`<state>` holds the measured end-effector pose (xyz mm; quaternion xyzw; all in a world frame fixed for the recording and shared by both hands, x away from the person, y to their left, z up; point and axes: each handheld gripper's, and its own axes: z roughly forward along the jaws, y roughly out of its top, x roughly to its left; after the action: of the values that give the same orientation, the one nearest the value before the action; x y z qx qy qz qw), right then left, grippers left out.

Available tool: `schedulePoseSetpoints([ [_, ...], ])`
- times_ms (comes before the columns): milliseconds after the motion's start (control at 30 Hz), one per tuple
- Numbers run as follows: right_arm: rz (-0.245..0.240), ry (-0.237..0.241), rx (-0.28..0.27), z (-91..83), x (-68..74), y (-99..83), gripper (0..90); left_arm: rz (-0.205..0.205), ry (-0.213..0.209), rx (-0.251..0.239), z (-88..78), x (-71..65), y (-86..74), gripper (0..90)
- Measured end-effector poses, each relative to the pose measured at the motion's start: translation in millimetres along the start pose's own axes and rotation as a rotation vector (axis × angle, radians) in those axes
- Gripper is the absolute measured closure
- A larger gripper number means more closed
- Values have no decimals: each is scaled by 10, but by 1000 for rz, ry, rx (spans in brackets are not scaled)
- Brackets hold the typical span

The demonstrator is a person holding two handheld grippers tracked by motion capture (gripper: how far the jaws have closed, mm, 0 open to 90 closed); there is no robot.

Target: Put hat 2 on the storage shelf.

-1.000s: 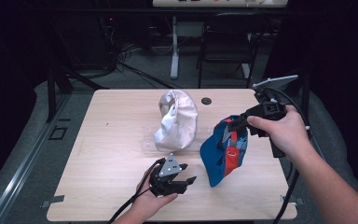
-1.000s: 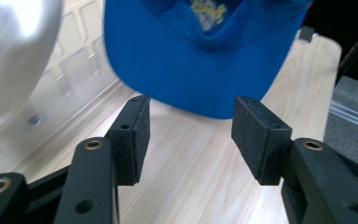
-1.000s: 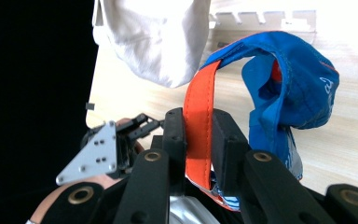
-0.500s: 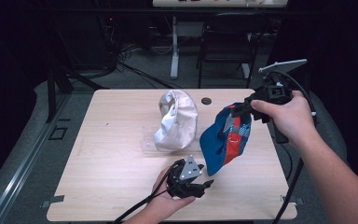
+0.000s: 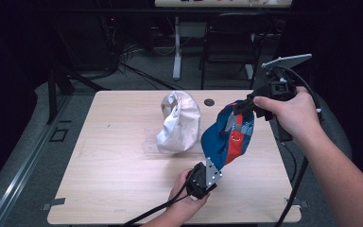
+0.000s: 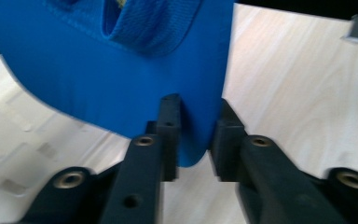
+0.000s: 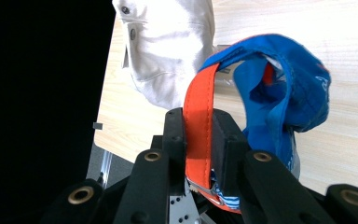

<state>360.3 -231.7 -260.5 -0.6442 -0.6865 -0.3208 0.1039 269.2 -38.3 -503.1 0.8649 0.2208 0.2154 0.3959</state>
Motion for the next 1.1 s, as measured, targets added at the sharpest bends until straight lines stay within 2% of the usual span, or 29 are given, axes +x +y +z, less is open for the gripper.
schedulePoseSetpoints([
  [100, -2, 4, -1, -14, 4, 1, 774, -16, -19, -23, -14, 94, 5, 869],
  [167, 1, 8, -13, -13, -1, 10, 774, -45, -27, -36, -10, 148, 12, 871],
  [200, 2, 10, -17, -11, -3, 17, 774, -53, -10, -43, -4, 170, 12, 872],
  [267, -8, 6, -17, -5, -8, 31, 774, -76, -17, -61, 20, 223, 9, 873],
  [467, -19, 7, -14, 77, -7, 53, 774, -116, 20, -111, 123, 323, 10, 873],
  [567, -20, 14, -18, 123, -19, 61, 774, -116, 50, -110, 187, 358, 7, 873],
  [667, -20, 14, -19, 163, -39, 75, 774, -109, 58, -115, 236, 388, 8, 873],
  [867, -20, 29, -18, 217, -72, 102, 774, -136, 63, -121, 246, 436, 26, 873],
  [933, -23, 35, -19, 218, -67, 104, 774, -135, 80, -123, 237, 449, 35, 873],
  [1100, -30, 32, -24, 245, -65, 120, 774, -155, 42, -132, 289, 488, 37, 873],
])
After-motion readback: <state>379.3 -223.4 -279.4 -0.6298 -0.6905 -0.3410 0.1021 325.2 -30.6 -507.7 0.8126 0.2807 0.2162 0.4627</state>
